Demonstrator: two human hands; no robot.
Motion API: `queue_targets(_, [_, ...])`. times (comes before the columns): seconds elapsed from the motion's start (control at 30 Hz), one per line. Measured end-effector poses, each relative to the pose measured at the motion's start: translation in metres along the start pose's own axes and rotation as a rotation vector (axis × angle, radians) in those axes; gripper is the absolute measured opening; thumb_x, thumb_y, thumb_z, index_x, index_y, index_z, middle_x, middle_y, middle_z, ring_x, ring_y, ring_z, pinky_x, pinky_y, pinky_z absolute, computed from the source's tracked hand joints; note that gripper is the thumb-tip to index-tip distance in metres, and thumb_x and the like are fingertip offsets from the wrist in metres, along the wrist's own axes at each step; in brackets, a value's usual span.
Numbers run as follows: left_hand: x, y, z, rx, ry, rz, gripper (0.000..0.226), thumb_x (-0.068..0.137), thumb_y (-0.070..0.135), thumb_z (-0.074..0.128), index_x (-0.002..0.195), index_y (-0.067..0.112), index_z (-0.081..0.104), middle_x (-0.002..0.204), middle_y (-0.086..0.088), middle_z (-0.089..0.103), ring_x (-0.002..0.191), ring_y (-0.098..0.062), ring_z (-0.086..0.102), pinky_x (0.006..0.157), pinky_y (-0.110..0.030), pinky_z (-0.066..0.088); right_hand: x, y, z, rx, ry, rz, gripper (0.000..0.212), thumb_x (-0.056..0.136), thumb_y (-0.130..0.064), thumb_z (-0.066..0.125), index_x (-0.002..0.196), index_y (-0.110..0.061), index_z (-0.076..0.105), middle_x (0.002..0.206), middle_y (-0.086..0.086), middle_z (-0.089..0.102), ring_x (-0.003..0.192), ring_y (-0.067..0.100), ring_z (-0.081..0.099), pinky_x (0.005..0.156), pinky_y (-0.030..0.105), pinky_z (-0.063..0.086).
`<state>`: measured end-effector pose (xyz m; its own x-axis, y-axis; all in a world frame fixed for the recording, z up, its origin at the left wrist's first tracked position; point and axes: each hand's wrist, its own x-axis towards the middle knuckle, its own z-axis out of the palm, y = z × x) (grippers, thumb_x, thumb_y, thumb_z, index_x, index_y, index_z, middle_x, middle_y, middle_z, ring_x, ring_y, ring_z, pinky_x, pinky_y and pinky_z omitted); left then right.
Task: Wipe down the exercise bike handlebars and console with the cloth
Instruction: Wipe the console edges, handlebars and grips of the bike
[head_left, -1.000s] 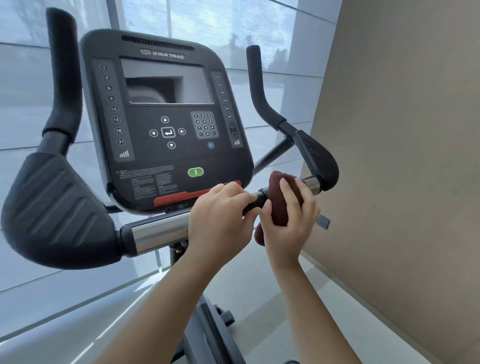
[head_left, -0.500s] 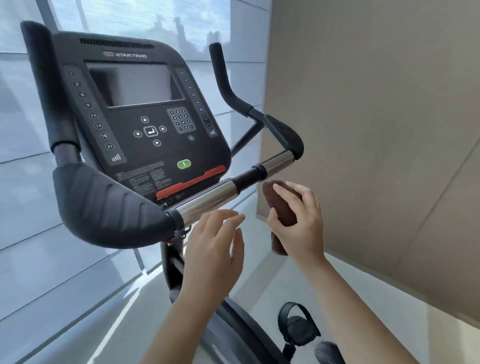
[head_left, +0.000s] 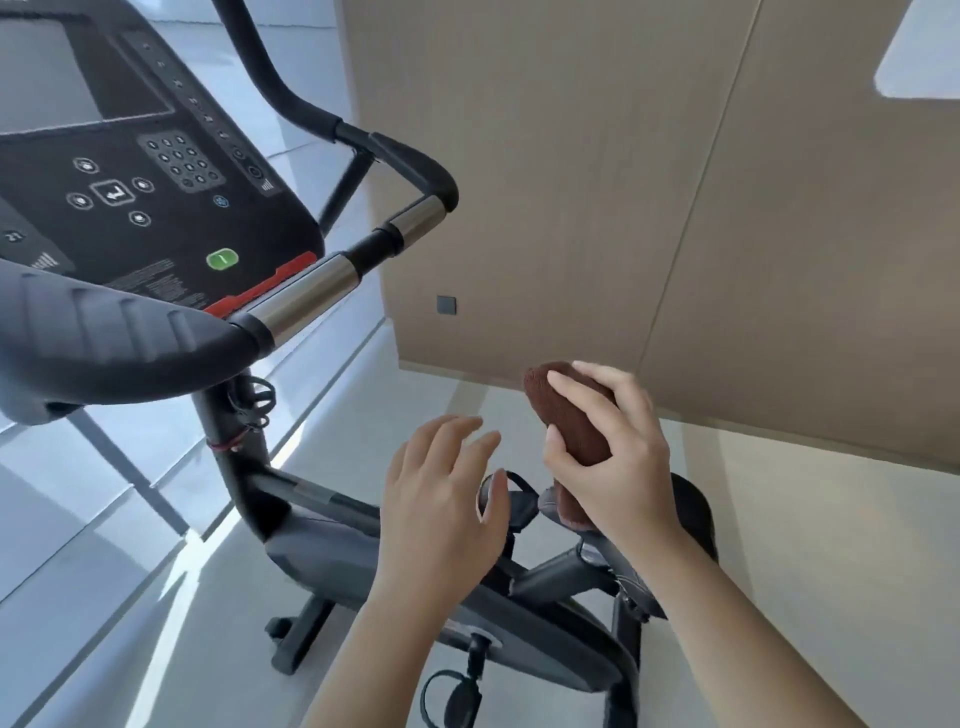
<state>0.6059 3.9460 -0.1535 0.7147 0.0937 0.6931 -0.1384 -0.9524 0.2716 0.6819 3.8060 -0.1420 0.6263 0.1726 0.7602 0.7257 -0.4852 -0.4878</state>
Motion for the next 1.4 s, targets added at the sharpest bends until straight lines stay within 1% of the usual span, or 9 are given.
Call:
queue_targets(0.07, [-0.003,0.015,0.006,-0.034,-0.020,0.024,0.030,0.082,0.027,0.050,0.099,0.010,0.068,0.106,-0.005,0.066,0.103,-0.026,0.057,0.082,-0.039,0.047,-0.011,0.005,-0.020,-0.049,0.012,0.010,0.037,0.077,-0.021,0.057,0.113,-0.018,0.063,0.115,0.006,0.058,0.100,0.026,0.056,0.091,0.019,0.042])
queue_targets(0.3, [-0.006,0.064,0.031,-0.128,-0.054,0.091,0.032,0.084,0.029,0.047,0.099,0.010,0.068,0.107,-0.005,0.065,0.105,-0.024,0.054,0.085,-0.037,0.043,-0.039,0.032,-0.084,-0.183,0.067,0.085,0.038,0.076,-0.021,0.058,0.114,-0.020,0.061,0.115,0.004,0.057,0.101,0.023,0.055,0.096,0.012,0.034])
queue_targets(0.4, [-0.005,0.090,0.047,-0.158,-0.079,0.137,0.032,0.084,0.029,0.047,0.100,0.009,0.067,0.107,-0.006,0.065,0.105,-0.024,0.054,0.087,-0.035,0.041,-0.047,0.050,-0.111,-0.235,0.100,0.102,0.037,0.076,-0.020,0.058,0.112,-0.020,0.062,0.115,0.005,0.058,0.099,0.026,0.056,0.097,0.015,0.036])
queue_targets(0.53, [-0.001,0.133,0.075,-0.188,-0.118,0.183,0.033,0.083,0.029,0.047,0.100,0.010,0.068,0.107,-0.005,0.066,0.105,-0.026,0.057,0.083,-0.040,0.047,-0.054,0.081,-0.153,-0.275,0.142,0.143,0.037,0.076,-0.021,0.057,0.112,-0.020,0.062,0.115,0.006,0.058,0.099,0.027,0.057,0.095,0.019,0.038])
queue_targets(0.7, [0.012,0.208,0.124,-0.197,-0.113,0.239,0.032,0.083,0.029,0.048,0.098,0.010,0.069,0.107,-0.004,0.066,0.107,-0.025,0.055,0.088,-0.035,0.039,-0.056,0.141,-0.219,-0.322,0.174,0.160,0.038,0.075,-0.020,0.057,0.113,-0.019,0.062,0.116,0.005,0.058,0.100,0.027,0.056,0.096,0.016,0.036])
queue_targets(0.8, [0.025,0.264,0.159,-0.182,-0.089,0.225,0.032,0.082,0.032,0.050,0.096,0.011,0.070,0.107,-0.004,0.066,0.107,-0.025,0.056,0.091,-0.034,0.035,-0.050,0.186,-0.267,-0.359,0.182,0.153,0.038,0.076,-0.021,0.057,0.113,-0.020,0.062,0.117,0.002,0.056,0.101,0.025,0.056,0.095,0.015,0.036])
queue_targets(1.0, [0.057,0.362,0.233,-0.176,-0.054,0.168,0.032,0.082,0.031,0.050,0.094,0.010,0.070,0.104,-0.006,0.067,0.101,-0.029,0.060,0.089,-0.036,0.035,-0.027,0.272,-0.346,-0.366,0.175,0.154,0.038,0.074,-0.023,0.056,0.111,-0.018,0.065,0.114,0.004,0.058,0.100,0.027,0.057,0.090,0.023,0.040])
queue_targets(1.17, [0.079,0.403,0.269,-0.161,-0.043,0.166,0.032,0.083,0.030,0.049,0.093,0.008,0.070,0.102,-0.006,0.068,0.103,-0.027,0.060,0.091,-0.035,0.036,-0.010,0.321,-0.372,-0.330,0.150,0.131,0.038,0.074,-0.022,0.057,0.111,-0.019,0.064,0.114,0.003,0.058,0.099,0.025,0.057,0.089,0.023,0.042])
queue_targets(1.4, [0.117,0.416,0.311,-0.113,-0.047,0.178,0.032,0.083,0.030,0.049,0.094,0.008,0.069,0.104,-0.006,0.068,0.108,-0.027,0.058,0.094,-0.036,0.036,0.018,0.377,-0.369,-0.271,0.156,0.140,0.039,0.074,-0.021,0.057,0.112,-0.019,0.064,0.115,0.004,0.058,0.101,0.023,0.057,0.090,0.022,0.042])
